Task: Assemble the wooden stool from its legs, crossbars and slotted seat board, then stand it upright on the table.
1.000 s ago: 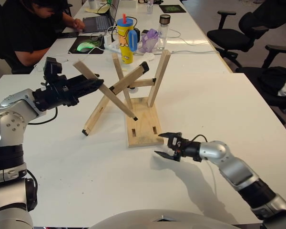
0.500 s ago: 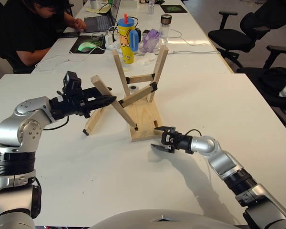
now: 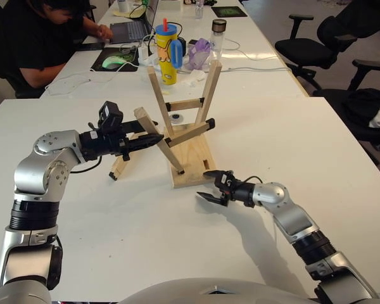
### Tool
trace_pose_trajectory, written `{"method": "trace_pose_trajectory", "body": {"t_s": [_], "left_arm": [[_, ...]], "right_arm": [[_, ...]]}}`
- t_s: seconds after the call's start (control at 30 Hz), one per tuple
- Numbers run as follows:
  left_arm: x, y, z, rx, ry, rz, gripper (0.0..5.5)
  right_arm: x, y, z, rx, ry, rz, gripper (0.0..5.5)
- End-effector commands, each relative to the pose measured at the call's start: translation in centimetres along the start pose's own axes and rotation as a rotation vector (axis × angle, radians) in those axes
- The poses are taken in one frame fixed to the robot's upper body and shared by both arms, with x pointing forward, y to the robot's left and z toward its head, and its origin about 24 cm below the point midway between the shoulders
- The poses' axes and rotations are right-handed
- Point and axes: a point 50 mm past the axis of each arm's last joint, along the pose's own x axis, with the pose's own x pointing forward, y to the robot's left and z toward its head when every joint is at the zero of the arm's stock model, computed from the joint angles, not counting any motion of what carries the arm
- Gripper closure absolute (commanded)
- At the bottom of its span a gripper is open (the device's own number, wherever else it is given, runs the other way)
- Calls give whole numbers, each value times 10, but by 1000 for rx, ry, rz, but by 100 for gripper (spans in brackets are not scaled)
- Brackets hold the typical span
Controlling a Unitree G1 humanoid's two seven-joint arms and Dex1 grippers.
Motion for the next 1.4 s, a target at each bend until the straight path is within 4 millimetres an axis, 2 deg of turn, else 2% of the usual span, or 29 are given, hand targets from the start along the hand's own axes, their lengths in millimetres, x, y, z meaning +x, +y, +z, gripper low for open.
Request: {"method": "trace_pose_trajectory", "body": {"t_s": [0.03, 0.13, 0.23, 0.37, 0.47, 0.6, 0.73, 0.87, 0.9, 1.1, 1.2, 1.27, 1.33, 1.4], "left_arm": [[-2, 6, 5, 32, 73, -29, 344], [2, 7, 3, 46, 115, -68, 344], [9, 2, -12, 108, 220, -120, 344], [20, -3, -20, 157, 275, -166, 344], [26, -7, -28, 121, 269, -170, 344], [28, -9, -56, -21, 296, -113, 344], [26, -11, -79, -77, 332, -82, 344], [21, -6, -68, -65, 225, -34, 344], [18, -4, -64, -81, 200, -18, 316], [0, -3, -48, -77, 178, 47, 227], [-13, -6, -48, -56, 214, 90, 182], [-31, -7, -56, -44, 277, 178, 157], [-47, 1, -67, -15, 341, 342, 125], [-53, 3, -76, 27, 394, 450, 98]], "right_arm": [[8, -1, -10, 35, 71, -7, 202], [12, 1, -14, 54, 100, -2, 202], [13, 5, -20, 82, 151, 15, 202], [12, 9, -26, 103, 202, 42, 202], [12, 11, -29, 119, 228, 50, 202], [13, 15, -30, 142, 240, 70, 202], [17, 20, -30, 149, 240, 83, 202], [18, 22, -31, 160, 251, 82, 202], [19, 23, -31, 167, 249, 82, 202], [18, 27, -35, 208, 256, 66, 202], [19, 30, -35, 237, 245, 64, 202], [21, 34, -35, 251, 242, 69, 202], [25, 39, -33, 283, 224, 58, 202], [30, 43, -31, 304, 217, 49, 202]]}}
